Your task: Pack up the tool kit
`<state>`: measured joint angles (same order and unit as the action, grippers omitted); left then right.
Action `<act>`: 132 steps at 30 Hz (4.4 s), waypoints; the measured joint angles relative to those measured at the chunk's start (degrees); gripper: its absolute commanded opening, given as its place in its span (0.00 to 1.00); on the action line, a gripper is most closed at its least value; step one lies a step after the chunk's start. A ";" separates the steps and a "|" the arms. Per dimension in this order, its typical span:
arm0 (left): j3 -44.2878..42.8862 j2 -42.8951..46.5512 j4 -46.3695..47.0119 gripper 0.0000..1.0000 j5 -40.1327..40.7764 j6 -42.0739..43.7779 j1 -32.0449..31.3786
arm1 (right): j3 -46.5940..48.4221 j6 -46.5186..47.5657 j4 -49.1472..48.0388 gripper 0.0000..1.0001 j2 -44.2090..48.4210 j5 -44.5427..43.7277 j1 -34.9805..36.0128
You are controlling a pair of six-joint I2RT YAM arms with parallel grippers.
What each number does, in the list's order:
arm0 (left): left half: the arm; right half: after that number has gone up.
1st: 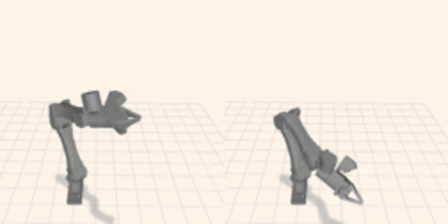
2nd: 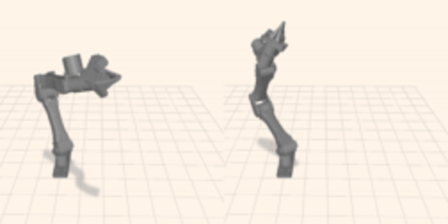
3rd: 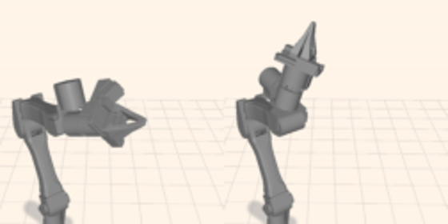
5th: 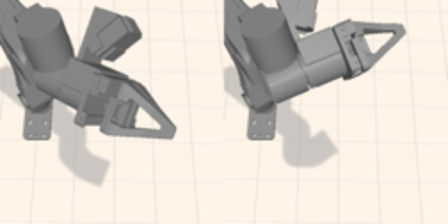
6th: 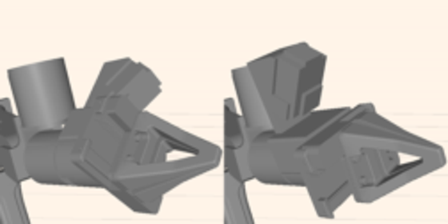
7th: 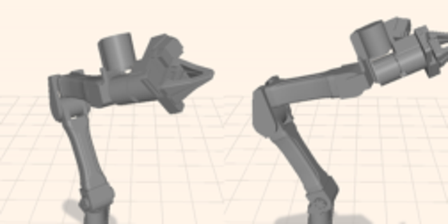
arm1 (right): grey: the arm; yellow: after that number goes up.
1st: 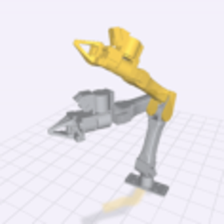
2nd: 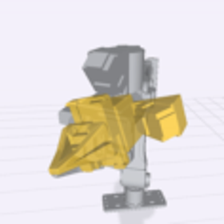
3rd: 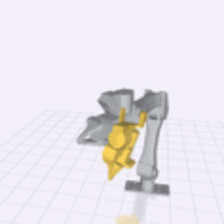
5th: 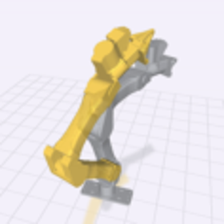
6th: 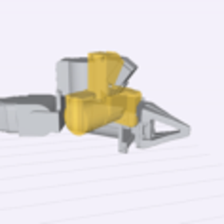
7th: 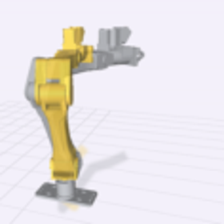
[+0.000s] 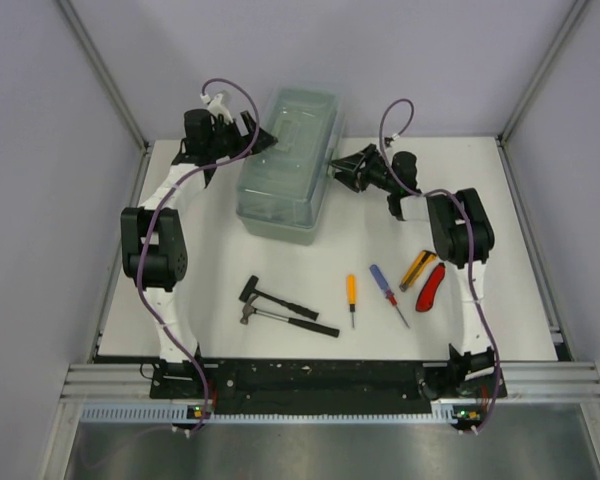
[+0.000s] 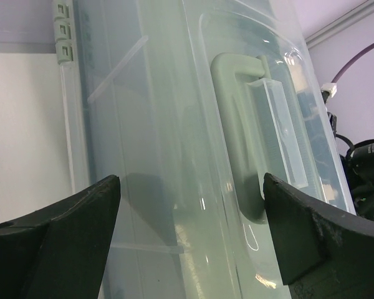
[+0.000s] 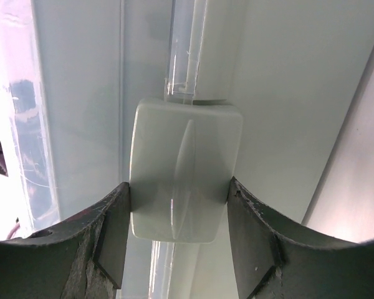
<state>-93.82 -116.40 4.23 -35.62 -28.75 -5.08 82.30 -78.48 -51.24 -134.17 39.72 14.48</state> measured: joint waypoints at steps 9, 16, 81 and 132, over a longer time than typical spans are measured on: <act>-0.85 0.09 -1.97 0.94 1.57 1.05 -0.50 | 0.37 4.57 11.82 0.16 3.80 -1.29 0.00; -1.38 0.33 -3.61 0.94 3.61 1.79 -1.11 | 1.73 10.10 22.51 0.29 7.82 -5.11 0.63; -2.10 0.39 -4.50 0.93 5.49 4.92 -1.49 | 8.13 9.99 22.86 0.46 3.04 1.11 0.42; -2.45 0.11 -4.94 0.92 6.69 5.14 -1.51 | 8.26 5.20 12.94 0.19 -1.20 4.39 0.87</act>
<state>-96.27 -116.29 -0.71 -28.93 -23.62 -6.59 90.56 -73.28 -38.30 -135.37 44.12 15.35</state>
